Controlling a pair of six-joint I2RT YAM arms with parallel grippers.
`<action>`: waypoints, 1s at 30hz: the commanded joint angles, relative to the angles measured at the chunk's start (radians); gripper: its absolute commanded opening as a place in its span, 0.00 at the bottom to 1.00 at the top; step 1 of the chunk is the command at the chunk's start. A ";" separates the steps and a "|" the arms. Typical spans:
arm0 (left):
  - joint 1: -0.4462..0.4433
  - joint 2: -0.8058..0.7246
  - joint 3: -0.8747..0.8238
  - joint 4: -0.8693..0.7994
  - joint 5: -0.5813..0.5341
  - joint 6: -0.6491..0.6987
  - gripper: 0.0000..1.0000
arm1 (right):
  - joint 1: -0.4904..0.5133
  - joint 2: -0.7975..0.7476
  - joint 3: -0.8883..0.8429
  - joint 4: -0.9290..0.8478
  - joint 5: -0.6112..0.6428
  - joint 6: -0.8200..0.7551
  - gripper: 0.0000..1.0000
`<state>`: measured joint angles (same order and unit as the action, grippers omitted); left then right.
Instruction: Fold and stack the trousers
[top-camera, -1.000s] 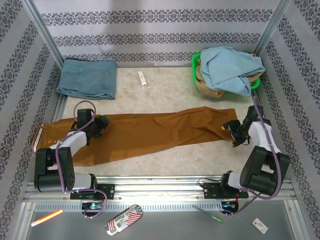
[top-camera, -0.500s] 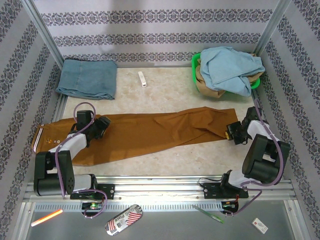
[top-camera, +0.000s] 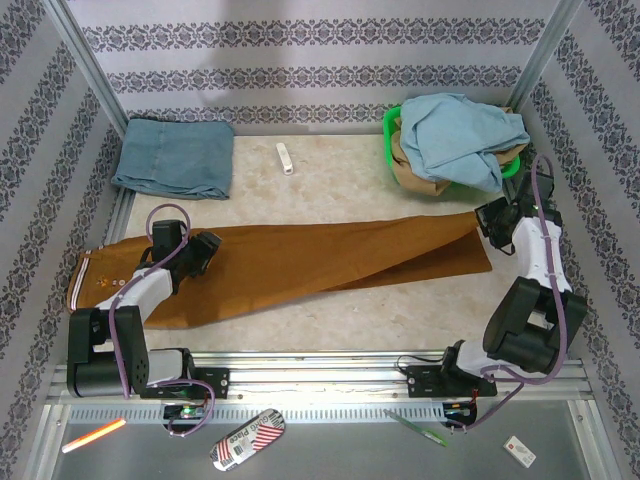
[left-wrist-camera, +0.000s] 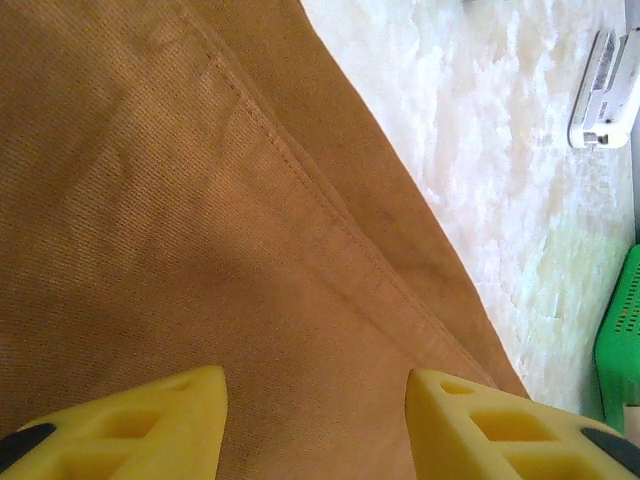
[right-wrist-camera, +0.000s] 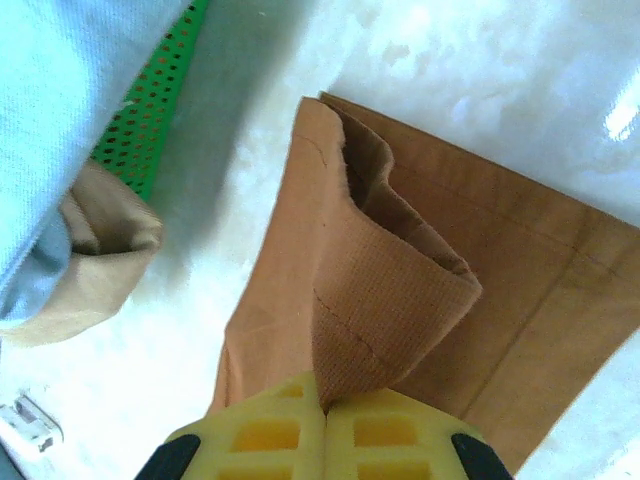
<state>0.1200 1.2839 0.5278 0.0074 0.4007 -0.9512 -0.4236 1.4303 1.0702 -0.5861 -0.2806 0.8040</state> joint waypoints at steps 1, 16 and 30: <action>0.009 -0.021 -0.012 -0.001 0.019 -0.017 0.50 | -0.016 -0.006 -0.071 -0.020 0.017 -0.041 0.00; -0.018 -0.043 0.030 -0.040 0.030 -0.012 0.55 | -0.078 -0.218 -0.201 -0.118 0.007 -0.078 0.59; -0.239 0.055 0.051 0.079 -0.036 -0.087 0.58 | -0.063 -0.083 -0.202 -0.052 -0.028 -0.002 0.76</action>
<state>-0.1059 1.3365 0.6048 0.0311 0.3878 -1.0042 -0.4496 1.3666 0.9012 -0.6376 -0.2890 0.7887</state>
